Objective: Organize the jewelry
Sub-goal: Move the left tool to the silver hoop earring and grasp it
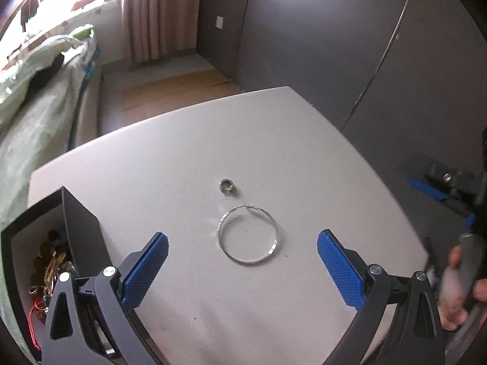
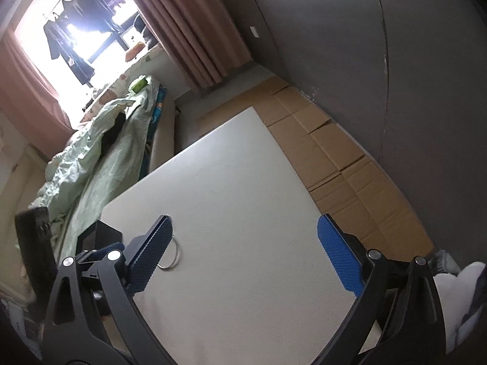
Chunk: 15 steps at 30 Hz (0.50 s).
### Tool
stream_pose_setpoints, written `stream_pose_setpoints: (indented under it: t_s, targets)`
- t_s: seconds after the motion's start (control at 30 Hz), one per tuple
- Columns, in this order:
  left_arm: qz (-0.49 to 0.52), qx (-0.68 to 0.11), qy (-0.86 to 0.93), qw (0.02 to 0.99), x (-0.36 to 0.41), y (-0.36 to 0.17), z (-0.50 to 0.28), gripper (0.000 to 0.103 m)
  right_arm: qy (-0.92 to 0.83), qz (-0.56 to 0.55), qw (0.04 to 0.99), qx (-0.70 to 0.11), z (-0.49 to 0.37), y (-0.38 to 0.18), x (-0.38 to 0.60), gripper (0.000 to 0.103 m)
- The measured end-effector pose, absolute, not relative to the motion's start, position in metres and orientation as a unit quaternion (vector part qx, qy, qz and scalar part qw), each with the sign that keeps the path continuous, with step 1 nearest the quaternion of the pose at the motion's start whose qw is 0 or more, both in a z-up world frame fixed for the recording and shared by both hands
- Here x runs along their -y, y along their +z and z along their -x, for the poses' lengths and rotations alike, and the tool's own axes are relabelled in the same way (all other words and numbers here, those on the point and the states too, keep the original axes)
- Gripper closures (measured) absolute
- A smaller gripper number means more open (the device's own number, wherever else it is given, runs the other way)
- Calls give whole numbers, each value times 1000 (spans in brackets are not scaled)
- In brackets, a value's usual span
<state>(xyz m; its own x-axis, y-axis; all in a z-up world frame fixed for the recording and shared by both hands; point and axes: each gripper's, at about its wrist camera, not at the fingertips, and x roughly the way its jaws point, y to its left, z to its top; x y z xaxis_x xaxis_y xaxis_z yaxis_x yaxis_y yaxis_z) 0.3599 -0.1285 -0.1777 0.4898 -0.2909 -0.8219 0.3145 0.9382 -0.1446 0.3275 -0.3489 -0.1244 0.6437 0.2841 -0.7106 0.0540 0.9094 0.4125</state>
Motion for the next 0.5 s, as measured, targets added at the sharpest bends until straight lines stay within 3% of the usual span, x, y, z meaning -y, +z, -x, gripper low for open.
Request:
stream_pose_setpoints:
  t_s: [0.27, 0.5]
  targets:
    - [-36, -442, -174, 879, 139, -168, -354, 8, 82, -196, 883, -420, -333, -122, 338, 7]
    - [-25, -462, -186, 867, 146, -174, -359, 8, 77, -208, 878, -424, -335, -124, 340, 7]
